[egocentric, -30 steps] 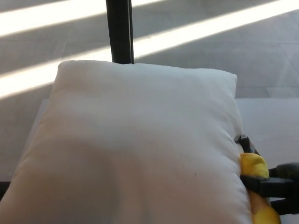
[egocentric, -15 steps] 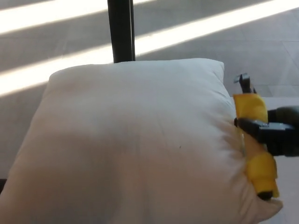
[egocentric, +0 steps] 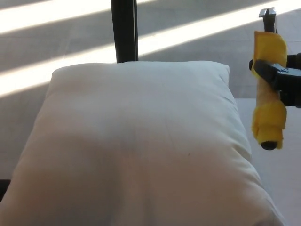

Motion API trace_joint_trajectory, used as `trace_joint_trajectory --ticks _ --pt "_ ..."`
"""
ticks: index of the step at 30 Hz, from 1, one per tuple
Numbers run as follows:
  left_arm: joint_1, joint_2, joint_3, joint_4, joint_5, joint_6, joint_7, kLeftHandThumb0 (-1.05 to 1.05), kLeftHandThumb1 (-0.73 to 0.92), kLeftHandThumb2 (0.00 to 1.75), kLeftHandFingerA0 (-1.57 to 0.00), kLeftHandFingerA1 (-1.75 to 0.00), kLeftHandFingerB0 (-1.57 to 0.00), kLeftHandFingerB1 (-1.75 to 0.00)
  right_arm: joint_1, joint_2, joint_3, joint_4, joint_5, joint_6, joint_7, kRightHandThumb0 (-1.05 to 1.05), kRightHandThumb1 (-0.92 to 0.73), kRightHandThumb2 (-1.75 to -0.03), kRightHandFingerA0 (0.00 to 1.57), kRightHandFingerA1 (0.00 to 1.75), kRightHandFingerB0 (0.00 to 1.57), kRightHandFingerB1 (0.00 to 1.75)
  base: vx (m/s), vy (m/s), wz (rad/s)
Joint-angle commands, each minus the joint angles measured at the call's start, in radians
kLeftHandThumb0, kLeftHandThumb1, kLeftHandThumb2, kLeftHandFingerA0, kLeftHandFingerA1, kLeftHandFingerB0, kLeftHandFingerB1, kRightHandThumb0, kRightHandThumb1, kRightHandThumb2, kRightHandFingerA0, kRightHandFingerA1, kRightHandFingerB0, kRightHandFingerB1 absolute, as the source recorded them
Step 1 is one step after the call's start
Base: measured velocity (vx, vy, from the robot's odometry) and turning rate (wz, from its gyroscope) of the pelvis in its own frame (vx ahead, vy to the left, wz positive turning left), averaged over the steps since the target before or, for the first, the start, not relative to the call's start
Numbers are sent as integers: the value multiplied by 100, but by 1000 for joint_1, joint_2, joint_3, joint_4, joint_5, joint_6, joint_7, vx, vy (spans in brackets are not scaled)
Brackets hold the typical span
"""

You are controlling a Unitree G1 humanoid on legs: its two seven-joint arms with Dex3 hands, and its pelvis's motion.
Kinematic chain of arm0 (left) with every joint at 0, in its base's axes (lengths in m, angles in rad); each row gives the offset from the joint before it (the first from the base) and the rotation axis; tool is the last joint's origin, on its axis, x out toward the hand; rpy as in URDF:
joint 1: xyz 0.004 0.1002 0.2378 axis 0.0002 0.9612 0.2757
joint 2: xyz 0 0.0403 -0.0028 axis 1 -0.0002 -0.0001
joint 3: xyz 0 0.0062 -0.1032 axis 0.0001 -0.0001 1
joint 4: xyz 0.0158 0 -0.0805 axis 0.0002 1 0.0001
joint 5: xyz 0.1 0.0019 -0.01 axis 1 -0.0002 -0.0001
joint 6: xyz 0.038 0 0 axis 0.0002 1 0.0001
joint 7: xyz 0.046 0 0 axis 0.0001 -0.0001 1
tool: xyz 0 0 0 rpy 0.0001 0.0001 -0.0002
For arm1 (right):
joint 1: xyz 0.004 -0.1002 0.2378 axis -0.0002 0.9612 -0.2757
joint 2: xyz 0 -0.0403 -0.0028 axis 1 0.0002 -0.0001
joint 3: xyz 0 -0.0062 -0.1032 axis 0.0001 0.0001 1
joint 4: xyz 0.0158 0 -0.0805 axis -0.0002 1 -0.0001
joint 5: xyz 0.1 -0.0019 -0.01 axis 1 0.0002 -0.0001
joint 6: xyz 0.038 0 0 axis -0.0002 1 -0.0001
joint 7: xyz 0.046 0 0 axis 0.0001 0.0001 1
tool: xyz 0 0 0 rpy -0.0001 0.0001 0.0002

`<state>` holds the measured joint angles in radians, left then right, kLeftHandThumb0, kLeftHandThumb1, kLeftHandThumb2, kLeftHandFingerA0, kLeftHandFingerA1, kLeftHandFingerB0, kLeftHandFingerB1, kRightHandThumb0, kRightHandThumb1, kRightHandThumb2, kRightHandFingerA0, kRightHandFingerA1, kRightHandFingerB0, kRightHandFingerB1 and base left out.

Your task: A hammer is kept on the right hand side and a pillow is kept on the left hand side on the desk infront of the robot and the robot uses its right hand to pick up the hammer and makes a downward swinging motion to hit the pillow

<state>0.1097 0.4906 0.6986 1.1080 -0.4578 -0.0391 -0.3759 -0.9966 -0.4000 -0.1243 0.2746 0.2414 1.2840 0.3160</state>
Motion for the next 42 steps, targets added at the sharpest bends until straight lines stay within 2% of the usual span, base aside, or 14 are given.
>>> trace_joint_trajectory --ticks 1,10,11,15,16,19,24,26,28,34,37,40,41,42 --pt "1 8 6 -3 -14 -3 0 -65 78 64 -49 -51 -42 -40 -43 -50 -3 20 -14 -71 7 -33 -74 -109 100 175 64 175 0 0 0" --pt "-5 16 22 2 -28 4 -1 -65 77 63 -51 -51 -44 -41 27 -147 98 101 -104 -246 16 -26 -68 -118 97 175 66 175 0 0 0" --pt "-3 21 22 3 -27 3 -4 -65 78 63 -52 -52 -44 -40 39 -158 123 104 -121 -261 19 -24 -71 -109 97 175 66 175 0 0 0" --pt "-1 24 27 9 -29 -5 -12 -65 77 63 -50 -51 -42 -40 88 -172 150 102 -138 -305 10 -22 -74 -105 95 175 62 175 0 0 0" --pt "-3 25 31 10 -32 2 -5 -65 78 63 -52 -52 -44 -40 132 -199 207 84 -178 -371 22 -24 -72 -97 98 175 62 172 0 0 0" --pt "-1 28 30 8 -28 3 -7 -64 78 64 -49 -51 -43 -41 205 -220 290 93 -260 -501 -9 -24 -55 -119 96 175 77 166 0 0 0" --pt "4 26 30 1 -27 -2 -15 -65 78 63 -51 -52 -42 -40 285 -239 358 100 -345 -674 -70 -23 -45 -128 93 175 84 152 0 0 0" --pt "4 27 33 8 -28 -5 -11 -65 78 63 -51 -51 -43 -40 307 -262 418 97 -399 -733 -88 -28 -50 -121 89 172 78 147 0 0 0" --pt "5 25 38 6 -34 -3 -10 -66 78 63 -52 -53 -43 -40 312 -271 468 115 -447 -758 -121 -30 -62 -108 84 172 69 129 0 0 0" --pt "15 25 35 -12 -31 3 -17 -64 79 64 -48 -52 -41 -40 307 -269 511 181 -488 -816 -178 -28 -65 -104 85 174 69 137 0 0 0" --pt "15 23 41 -22 -38 15 -7 -65 78 63 -51 -54 -45 -41 297 -282 546 222 -519 -834 -201 -31 -74 -84 86 166 71 124 0 0 0" --pt "17 24 41 -19 -36 12 -13 -65 78 63 -50 -54 -45 -41 299 -291 553 271 -520 -862 -216 -31 -71 -91 86 168 71 135 0 0 0" --pt "22 24 48 -26 -42 14 -12 -65 78 63 -51 -54 -44 -40 274 -273 579 312 -533 -829 -222 -33 -80 -80 83 143 70 121 0 0 0" --pt "24 26 45 -26 -38 12 -15 -66 78 63 -51 -54 -44 -40 285 -270 577 318 -531 -838 -239 -32 -82 -75 82 135 69 100 0 0 0"
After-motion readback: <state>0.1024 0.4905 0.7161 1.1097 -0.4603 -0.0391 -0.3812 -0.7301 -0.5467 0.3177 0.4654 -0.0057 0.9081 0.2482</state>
